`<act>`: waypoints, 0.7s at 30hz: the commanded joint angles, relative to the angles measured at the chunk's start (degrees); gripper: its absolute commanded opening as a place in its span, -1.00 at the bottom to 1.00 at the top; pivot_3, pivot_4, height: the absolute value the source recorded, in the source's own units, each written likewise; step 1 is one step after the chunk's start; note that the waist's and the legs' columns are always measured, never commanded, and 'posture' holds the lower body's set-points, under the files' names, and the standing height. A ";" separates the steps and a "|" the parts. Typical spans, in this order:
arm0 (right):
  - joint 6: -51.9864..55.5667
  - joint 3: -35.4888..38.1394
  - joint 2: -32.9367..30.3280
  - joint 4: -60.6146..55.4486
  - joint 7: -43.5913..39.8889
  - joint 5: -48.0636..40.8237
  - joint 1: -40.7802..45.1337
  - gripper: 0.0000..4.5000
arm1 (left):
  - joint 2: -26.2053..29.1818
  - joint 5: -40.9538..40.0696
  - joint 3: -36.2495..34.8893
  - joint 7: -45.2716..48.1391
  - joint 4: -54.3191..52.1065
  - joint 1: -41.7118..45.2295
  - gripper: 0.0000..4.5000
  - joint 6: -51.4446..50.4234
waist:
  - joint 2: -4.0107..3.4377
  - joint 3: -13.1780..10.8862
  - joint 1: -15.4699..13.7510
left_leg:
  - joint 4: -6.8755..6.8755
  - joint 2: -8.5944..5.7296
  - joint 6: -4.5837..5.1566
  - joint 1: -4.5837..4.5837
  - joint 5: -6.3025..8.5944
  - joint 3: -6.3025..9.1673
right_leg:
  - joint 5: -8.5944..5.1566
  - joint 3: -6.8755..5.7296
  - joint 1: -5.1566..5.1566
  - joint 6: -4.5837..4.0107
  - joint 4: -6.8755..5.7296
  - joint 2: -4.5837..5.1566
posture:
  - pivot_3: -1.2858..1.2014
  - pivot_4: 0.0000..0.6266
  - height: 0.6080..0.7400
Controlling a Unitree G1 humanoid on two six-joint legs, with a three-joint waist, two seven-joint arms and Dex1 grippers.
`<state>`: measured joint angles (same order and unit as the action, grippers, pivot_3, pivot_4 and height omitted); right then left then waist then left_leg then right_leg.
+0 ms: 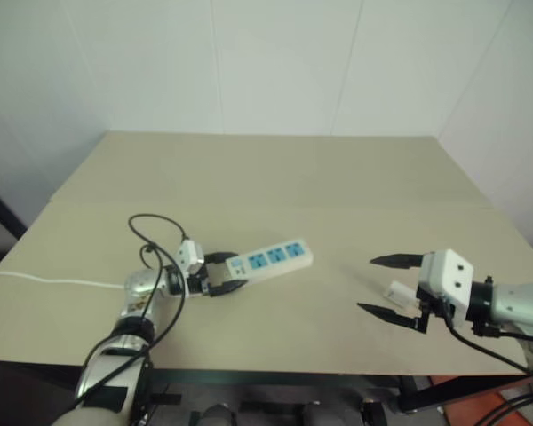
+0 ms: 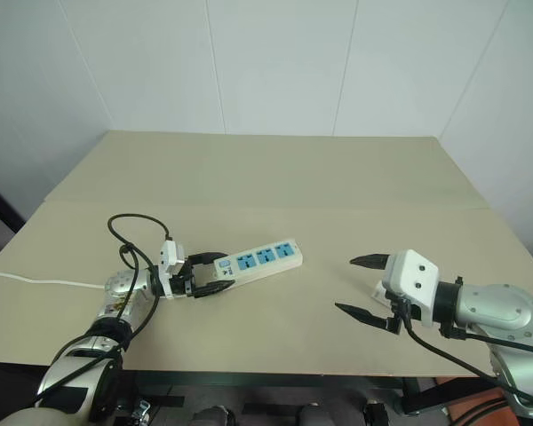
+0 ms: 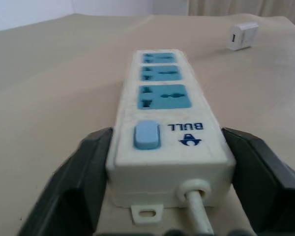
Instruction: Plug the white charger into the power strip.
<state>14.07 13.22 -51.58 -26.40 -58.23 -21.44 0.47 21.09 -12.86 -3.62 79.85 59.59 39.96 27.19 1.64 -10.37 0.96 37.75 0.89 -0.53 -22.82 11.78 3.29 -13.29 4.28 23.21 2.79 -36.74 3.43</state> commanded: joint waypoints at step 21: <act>31.00 -14.33 -24.19 4.19 -8.35 0.20 24.91 1.00 | 1.22 0.55 4.37 8.96 -7.16 -1.50 0.43 -4.94 | -0.06 -0.01 0.01 | -0.09 0.07 -0.01 -0.07 0.01 0.05 | -0.08 -0.12 0.10 -0.12 0.04 0.00 | 0.03 -0.52 1.00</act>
<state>41.42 3.02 -74.57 -22.73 -64.57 -22.63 21.25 22.28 -13.13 -0.92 86.92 54.23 39.05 22.44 1.58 -10.38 0.97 37.70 0.95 -0.54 -22.92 11.78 3.31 -13.36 4.17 23.34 2.68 -36.70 3.45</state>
